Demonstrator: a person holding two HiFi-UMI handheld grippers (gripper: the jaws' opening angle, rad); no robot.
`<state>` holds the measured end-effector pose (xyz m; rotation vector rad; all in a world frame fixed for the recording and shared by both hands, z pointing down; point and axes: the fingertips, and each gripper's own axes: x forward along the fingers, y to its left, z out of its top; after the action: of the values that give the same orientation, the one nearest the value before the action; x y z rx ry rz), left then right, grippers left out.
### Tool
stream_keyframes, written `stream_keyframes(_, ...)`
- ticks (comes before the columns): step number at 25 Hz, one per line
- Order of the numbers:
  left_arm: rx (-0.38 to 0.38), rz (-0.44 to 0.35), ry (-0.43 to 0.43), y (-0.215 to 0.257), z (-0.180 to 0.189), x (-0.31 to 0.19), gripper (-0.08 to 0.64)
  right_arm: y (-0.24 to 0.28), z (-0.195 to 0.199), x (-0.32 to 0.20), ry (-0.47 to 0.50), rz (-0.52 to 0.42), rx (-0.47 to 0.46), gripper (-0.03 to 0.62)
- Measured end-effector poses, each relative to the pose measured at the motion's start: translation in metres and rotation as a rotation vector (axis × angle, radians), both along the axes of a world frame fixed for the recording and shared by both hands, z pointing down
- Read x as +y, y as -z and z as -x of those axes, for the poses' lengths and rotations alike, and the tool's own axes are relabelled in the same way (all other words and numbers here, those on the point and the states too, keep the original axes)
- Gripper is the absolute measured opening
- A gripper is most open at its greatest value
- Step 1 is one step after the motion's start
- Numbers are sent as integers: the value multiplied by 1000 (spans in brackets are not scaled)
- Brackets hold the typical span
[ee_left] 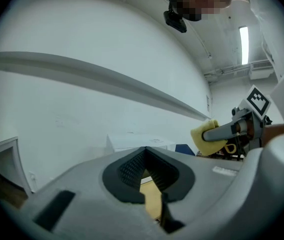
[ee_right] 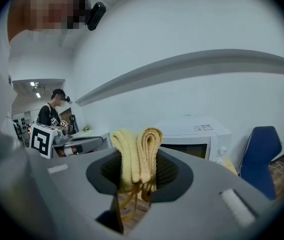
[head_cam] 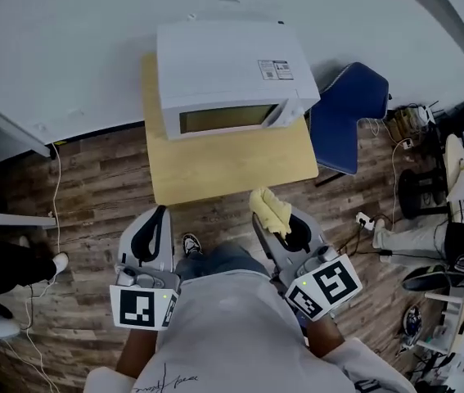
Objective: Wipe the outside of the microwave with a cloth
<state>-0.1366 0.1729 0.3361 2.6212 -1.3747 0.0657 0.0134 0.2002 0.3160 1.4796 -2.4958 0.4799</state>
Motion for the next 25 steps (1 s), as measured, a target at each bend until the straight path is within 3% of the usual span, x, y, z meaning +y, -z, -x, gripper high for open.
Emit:
stream_keyframes(10, -12, 31, 38, -4, -7, -40, -3, 0, -15, -53, 45, 12, -3, 120)
stream_keyframes(25, -73, -5, 107, 23, -73, -151, -2, 14, -105, -190, 84, -21, -47, 120)
